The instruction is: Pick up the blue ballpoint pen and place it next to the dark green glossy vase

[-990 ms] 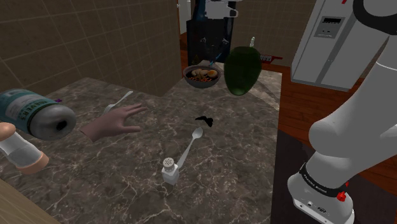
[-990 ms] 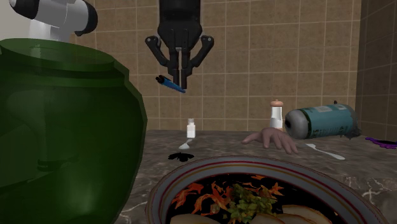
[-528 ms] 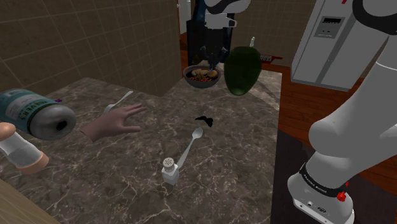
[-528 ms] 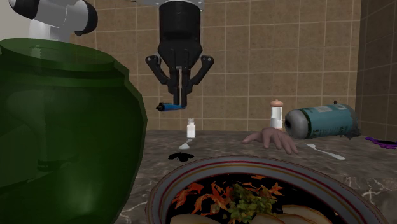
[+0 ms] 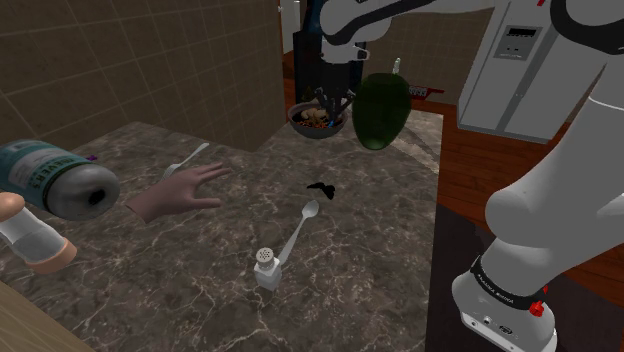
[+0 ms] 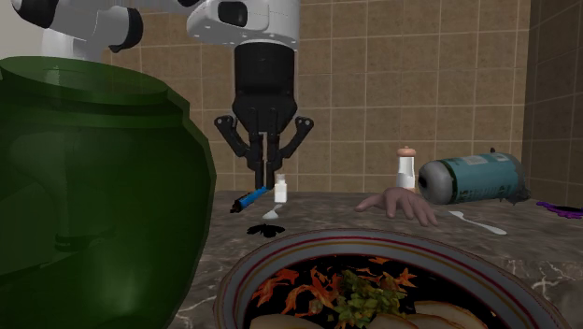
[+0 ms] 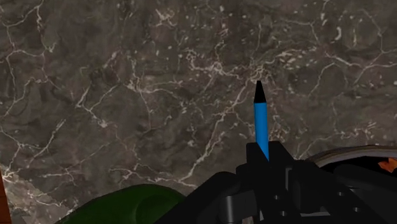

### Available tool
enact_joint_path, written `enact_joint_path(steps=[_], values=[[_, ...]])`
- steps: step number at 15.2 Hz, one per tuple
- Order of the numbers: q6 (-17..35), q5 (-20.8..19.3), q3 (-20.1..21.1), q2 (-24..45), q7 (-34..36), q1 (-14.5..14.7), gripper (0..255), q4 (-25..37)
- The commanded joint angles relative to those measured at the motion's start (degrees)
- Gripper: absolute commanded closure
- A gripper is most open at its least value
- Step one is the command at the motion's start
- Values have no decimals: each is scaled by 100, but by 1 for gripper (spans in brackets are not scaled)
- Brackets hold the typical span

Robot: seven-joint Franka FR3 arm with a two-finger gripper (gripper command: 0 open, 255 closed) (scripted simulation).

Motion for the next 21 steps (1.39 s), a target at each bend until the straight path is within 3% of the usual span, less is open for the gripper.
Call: enact_joint_path(steps=[1, 21], values=[[149, -31, 0, 49, 17, 10, 255, -106], [1477, -457, -85, 677, 242, 127, 255, -927]])
